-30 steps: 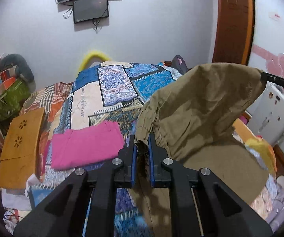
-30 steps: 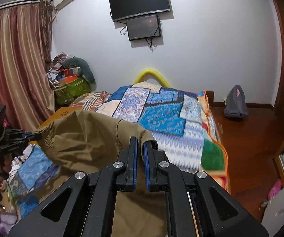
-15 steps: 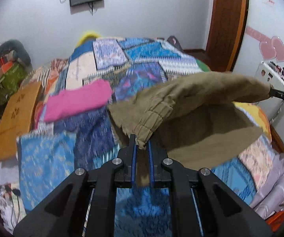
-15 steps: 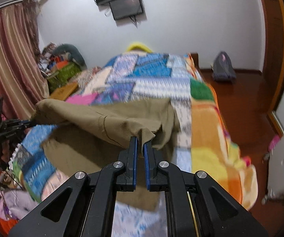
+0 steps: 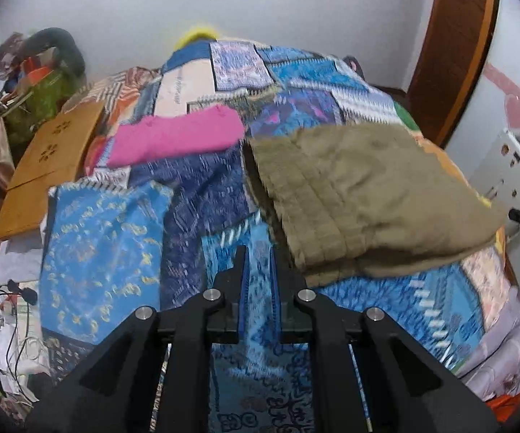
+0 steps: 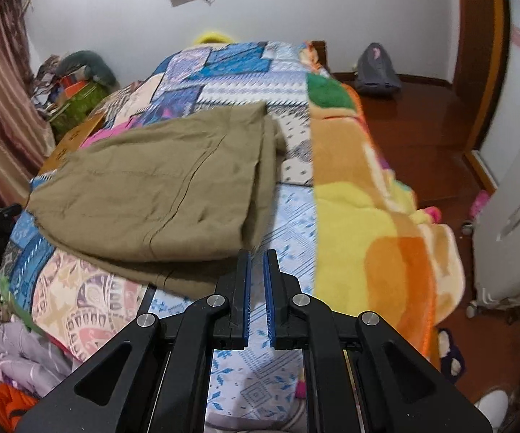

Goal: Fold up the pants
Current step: 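Lift the waistband with the left tool and fold it over the legs, then open the left tool and release the folded pants onto the quilt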

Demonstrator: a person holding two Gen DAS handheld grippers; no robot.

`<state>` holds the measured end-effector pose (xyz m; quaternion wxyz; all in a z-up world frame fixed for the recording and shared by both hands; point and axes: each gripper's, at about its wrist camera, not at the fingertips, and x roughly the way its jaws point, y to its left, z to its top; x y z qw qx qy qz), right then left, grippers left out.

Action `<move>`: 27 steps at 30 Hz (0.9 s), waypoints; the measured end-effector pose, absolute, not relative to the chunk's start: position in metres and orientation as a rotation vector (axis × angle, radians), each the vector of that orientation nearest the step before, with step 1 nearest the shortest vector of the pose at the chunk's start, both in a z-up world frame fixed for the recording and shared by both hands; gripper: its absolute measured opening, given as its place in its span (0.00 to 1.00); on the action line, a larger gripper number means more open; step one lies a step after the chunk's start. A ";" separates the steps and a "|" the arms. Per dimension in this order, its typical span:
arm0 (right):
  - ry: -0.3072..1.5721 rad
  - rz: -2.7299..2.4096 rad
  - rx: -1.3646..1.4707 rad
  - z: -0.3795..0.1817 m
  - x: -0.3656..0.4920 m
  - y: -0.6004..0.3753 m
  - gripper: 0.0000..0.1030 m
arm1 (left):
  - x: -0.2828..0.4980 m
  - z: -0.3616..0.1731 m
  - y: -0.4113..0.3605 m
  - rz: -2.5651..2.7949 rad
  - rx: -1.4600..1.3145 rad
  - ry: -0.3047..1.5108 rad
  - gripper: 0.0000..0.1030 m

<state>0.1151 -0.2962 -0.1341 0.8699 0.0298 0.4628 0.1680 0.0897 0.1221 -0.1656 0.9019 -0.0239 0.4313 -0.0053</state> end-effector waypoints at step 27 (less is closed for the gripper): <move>1.021 0.495 0.009 -0.158 0.144 -0.242 0.35 | 0.150 -0.172 0.071 -0.059 -0.043 0.944 0.13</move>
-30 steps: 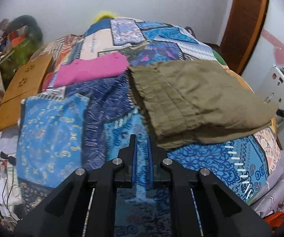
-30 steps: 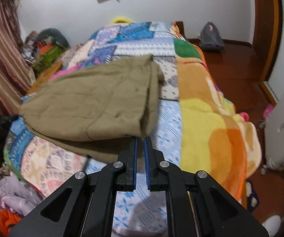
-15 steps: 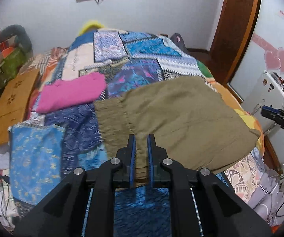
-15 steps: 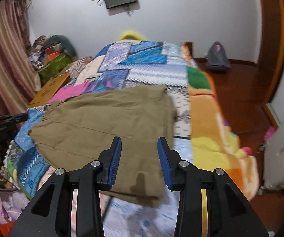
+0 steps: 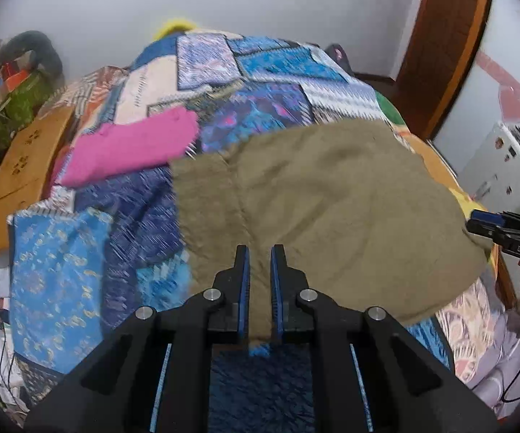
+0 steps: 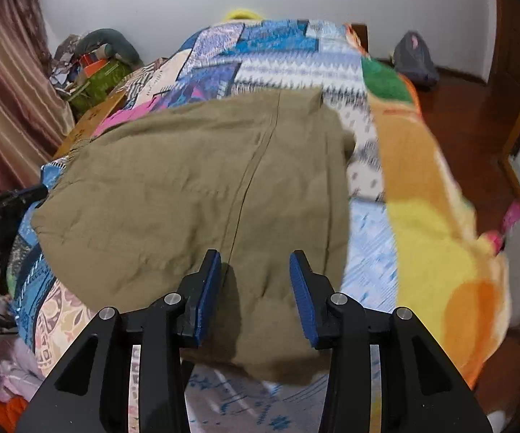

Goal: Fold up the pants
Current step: 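Open the left tool and release the folded pants onto the quilt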

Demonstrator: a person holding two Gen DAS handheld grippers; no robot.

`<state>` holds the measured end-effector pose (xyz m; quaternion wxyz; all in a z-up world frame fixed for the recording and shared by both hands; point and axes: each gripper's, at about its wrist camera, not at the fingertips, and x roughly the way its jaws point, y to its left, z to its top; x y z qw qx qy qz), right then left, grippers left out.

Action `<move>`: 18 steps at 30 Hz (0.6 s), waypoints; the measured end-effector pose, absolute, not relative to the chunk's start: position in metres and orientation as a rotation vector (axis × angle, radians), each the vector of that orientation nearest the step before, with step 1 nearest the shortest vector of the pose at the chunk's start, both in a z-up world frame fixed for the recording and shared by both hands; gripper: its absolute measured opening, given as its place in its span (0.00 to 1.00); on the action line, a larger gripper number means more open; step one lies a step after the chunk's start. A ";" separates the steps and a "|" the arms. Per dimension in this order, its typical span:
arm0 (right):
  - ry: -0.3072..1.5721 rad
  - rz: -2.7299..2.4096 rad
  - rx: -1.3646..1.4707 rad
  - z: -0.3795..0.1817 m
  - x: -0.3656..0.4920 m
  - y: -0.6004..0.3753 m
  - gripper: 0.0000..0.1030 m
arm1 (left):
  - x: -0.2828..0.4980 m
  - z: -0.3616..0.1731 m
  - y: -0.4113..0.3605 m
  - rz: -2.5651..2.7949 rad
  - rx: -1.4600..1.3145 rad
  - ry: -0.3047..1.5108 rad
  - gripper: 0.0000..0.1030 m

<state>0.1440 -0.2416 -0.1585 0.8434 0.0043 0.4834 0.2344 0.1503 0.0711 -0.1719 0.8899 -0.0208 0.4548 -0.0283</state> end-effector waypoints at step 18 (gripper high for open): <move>0.985 0.441 -0.043 -0.169 0.297 -0.231 0.43 | 0.270 -0.196 0.113 -0.008 -0.063 1.003 0.49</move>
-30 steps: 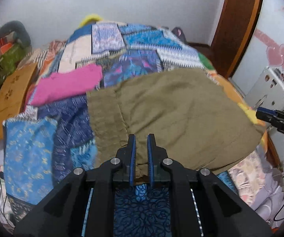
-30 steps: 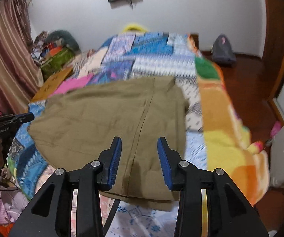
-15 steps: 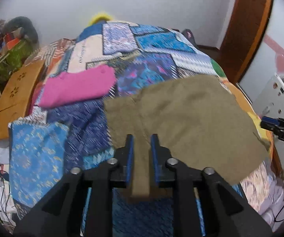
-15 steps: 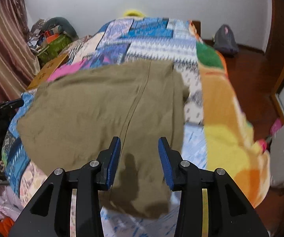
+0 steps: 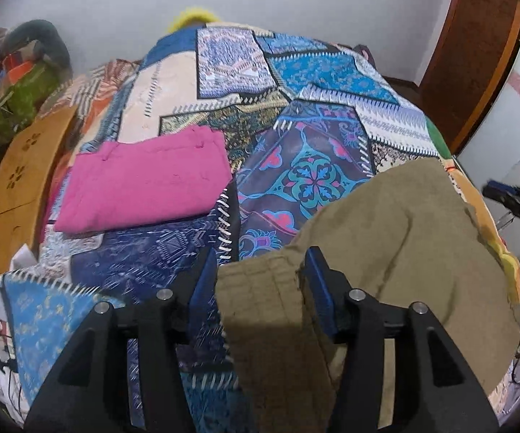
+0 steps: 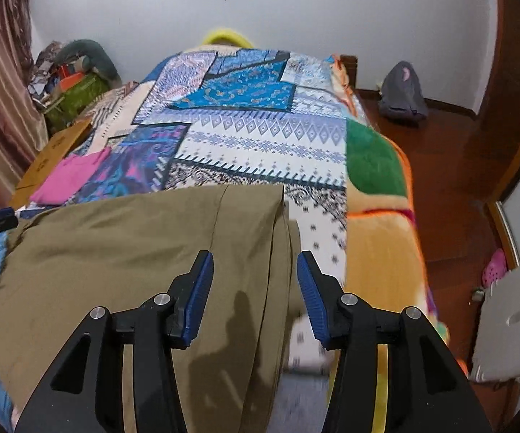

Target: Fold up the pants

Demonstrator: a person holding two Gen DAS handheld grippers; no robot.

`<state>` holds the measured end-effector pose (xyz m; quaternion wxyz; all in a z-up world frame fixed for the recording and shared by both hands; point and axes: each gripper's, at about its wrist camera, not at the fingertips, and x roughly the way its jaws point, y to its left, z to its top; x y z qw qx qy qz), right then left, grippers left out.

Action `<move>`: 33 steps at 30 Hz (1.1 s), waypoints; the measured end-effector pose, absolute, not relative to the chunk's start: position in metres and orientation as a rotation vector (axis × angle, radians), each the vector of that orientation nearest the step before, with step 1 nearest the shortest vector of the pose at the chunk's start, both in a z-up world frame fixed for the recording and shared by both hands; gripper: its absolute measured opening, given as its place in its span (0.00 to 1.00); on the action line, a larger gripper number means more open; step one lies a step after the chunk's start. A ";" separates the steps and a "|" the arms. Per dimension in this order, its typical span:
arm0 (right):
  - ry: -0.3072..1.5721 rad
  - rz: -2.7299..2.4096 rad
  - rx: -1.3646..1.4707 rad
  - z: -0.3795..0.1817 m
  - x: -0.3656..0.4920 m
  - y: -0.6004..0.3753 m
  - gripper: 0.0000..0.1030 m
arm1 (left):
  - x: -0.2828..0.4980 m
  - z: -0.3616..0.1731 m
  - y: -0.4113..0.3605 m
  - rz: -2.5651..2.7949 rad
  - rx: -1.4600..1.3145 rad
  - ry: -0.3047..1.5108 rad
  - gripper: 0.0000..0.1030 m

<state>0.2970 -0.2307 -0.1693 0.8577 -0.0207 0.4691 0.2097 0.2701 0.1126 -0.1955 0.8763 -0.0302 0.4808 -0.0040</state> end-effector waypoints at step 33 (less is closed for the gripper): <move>1.049 0.435 -0.083 -0.186 0.344 -0.226 0.07 | 0.286 -0.203 0.119 0.114 -0.014 1.006 0.63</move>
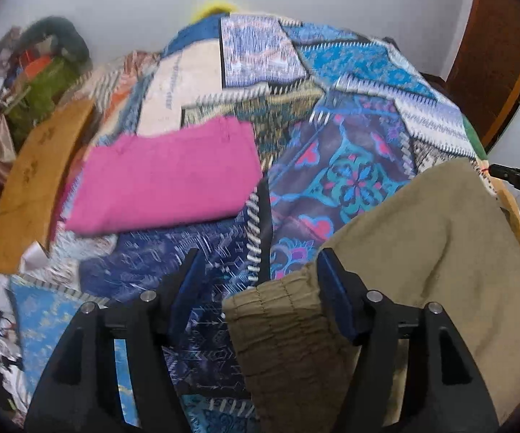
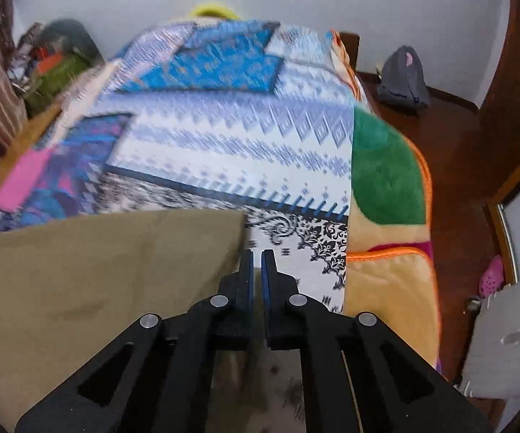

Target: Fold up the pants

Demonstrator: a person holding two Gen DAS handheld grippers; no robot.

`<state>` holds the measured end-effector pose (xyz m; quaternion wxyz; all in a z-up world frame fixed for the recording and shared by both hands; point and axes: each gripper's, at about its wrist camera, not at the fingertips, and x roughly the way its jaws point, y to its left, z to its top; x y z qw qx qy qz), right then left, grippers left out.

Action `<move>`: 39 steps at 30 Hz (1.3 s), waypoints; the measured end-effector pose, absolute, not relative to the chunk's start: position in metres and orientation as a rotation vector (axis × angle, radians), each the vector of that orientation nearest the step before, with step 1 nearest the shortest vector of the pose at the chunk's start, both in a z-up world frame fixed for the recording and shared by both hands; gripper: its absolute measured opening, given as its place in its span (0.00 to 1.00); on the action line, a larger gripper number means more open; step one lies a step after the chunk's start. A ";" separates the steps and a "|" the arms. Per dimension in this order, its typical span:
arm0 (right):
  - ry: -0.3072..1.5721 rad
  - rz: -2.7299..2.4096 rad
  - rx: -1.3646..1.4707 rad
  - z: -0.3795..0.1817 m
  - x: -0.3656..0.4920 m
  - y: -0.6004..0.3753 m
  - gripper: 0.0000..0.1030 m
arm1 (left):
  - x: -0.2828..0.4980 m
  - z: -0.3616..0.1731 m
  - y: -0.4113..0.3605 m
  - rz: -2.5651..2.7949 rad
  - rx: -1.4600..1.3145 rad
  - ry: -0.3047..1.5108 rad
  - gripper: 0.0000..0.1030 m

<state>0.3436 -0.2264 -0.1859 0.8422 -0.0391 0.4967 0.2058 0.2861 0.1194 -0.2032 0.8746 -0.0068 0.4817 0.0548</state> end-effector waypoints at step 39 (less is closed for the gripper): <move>1.151 0.562 -0.043 -0.172 0.151 -0.247 0.53 | 0.124 -0.178 0.085 0.026 -0.102 1.013 0.68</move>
